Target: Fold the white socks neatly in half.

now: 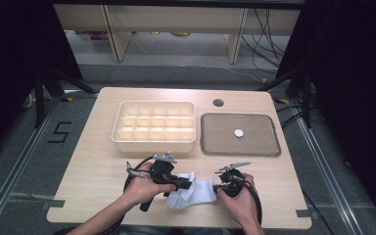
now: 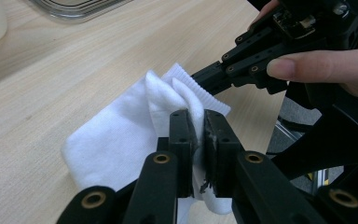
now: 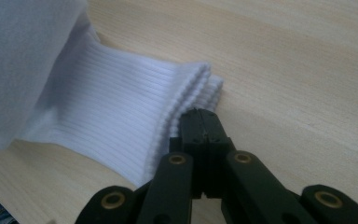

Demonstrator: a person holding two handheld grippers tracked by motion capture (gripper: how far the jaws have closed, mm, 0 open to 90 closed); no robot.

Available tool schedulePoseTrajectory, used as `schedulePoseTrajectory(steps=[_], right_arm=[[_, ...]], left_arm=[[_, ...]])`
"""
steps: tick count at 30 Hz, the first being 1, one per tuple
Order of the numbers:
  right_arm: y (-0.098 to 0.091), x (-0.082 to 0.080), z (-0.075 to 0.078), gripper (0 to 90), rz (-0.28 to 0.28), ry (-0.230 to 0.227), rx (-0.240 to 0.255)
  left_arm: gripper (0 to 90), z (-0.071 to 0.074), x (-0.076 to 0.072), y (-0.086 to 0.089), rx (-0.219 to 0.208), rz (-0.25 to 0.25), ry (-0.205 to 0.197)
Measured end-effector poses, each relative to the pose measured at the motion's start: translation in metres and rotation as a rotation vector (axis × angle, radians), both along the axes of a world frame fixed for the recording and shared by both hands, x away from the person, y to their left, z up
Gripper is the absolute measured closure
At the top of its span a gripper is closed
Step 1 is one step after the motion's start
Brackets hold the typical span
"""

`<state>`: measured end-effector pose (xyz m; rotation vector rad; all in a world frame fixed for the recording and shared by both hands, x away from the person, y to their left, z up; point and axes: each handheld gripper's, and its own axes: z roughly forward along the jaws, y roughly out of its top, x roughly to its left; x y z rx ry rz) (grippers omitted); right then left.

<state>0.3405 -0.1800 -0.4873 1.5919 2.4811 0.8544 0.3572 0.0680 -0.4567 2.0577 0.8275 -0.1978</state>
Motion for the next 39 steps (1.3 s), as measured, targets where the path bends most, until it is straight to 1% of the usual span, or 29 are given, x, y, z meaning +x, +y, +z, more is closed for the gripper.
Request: schedulePoseTrajectory(steps=[1,2,4,6,7,8,9,10,11,12,13,14,15,16,18,19,21,22,25,26,29,31,32,33,35,39], right_arm=[[0.0,0.0,0.0,90.0,0.002,-0.003,-0.001],[0.001,0.0,0.0,90.0,-0.002,-0.002,-0.001],[0.001,0.0,0.0,90.0,-0.004,-0.001,-0.009],[0.0,0.001,-0.001,90.0,0.017,-0.01,-0.005],[0.001,0.0,-0.001,90.0,0.0,-0.002,-0.022],[0.001,0.0,-0.001,90.0,0.006,0.0,-0.009],[0.002,-0.001,0.0,90.0,0.001,0.005,-0.004],[0.002,0.0,-0.001,90.0,0.005,-0.002,-0.008],[0.002,-0.001,-0.001,90.0,-0.001,-0.002,-0.005],[0.003,-0.001,-0.001,90.0,-0.001,-0.001,-0.004],[0.003,-0.001,-0.001,90.0,0.006,0.002,0.0],[0.001,0.0,-0.002,90.0,0.0,-0.012,-0.046],[0.002,0.0,-0.002,90.0,-0.014,-0.004,-0.053],[0.004,-0.001,0.0,90.0,0.003,0.01,0.001],[0.004,-0.001,-0.001,90.0,0.001,0.009,0.0],[0.004,0.0,-0.002,90.0,0.007,-0.001,-0.004],[0.005,-0.001,-0.001,90.0,0.006,0.005,-0.006],[0.006,-0.001,-0.001,90.0,0.002,0.004,-0.006],[0.006,-0.001,-0.002,90.0,0.014,0.004,0.006],[0.007,-0.001,-0.002,90.0,0.014,0.003,0.006],[0.008,-0.002,-0.001,90.0,-0.001,0.009,0.002],[0.008,-0.001,-0.002,90.0,0.015,0.012,0.009],[0.009,-0.002,-0.001,90.0,0.01,0.003,0.006],[0.01,-0.003,-0.001,90.0,0.003,0.017,0.006],[0.009,-0.001,-0.002,90.0,0.012,0.004,0.002],[0.01,-0.002,-0.002,90.0,0.02,0.001,0.007]], left_arm=[[82.1,0.0,0.0,0.0,-0.001,-0.001,0.001],[82.1,0.0,0.0,0.0,-0.002,0.011,-0.006],[82.1,0.0,0.001,0.001,-0.005,-0.006,0.007],[82.1,0.0,0.001,0.001,-0.003,-0.005,0.005],[82.1,0.0,0.001,0.001,-0.002,-0.005,0.005],[82.1,-0.001,0.002,0.001,0.0,-0.007,0.003],[82.1,-0.001,0.001,0.002,0.01,0.0,0.0],[82.1,-0.002,0.0,0.0,-0.01,0.022,-0.009],[82.1,-0.002,0.001,0.001,-0.005,0.02,-0.006],[82.1,-0.001,0.002,0.002,0.008,0.005,0.004],[82.1,-0.002,0.001,0.002,0.006,0.018,-0.004],[82.1,-0.002,0.002,0.002,0.006,0.006,0.0],[82.1,-0.002,0.002,0.003,0.012,0.003,0.003],[82.1,-0.002,0.002,0.002,0.012,0.005,0.002],[82.1,-0.002,0.002,0.002,0.01,0.01,0.006],[82.1,-0.003,0.002,0.002,0.01,0.011,0.006],[82.1,-0.003,0.002,0.001,0.009,0.01,0.006],[82.1,-0.004,0.002,0.001,0.01,0.009,0.006],[82.1,-0.004,0.003,0.001,0.014,-0.004,0.011],[82.1,-0.005,0.002,0.001,0.017,0.005,0.005],[82.1,-0.005,0.002,0.0,0.015,0.008,0.012],[82.1,-0.006,0.002,0.0,0.014,0.007,0.013],[82.1,-0.006,0.002,0.0,0.013,0.009,0.014],[82.1,-0.006,0.002,0.0,0.013,0.002,0.017],[82.1,-0.007,0.002,0.0,0.013,-0.001,0.018],[82.1,-0.007,0.002,-0.001,0.02,0.001,0.014]])
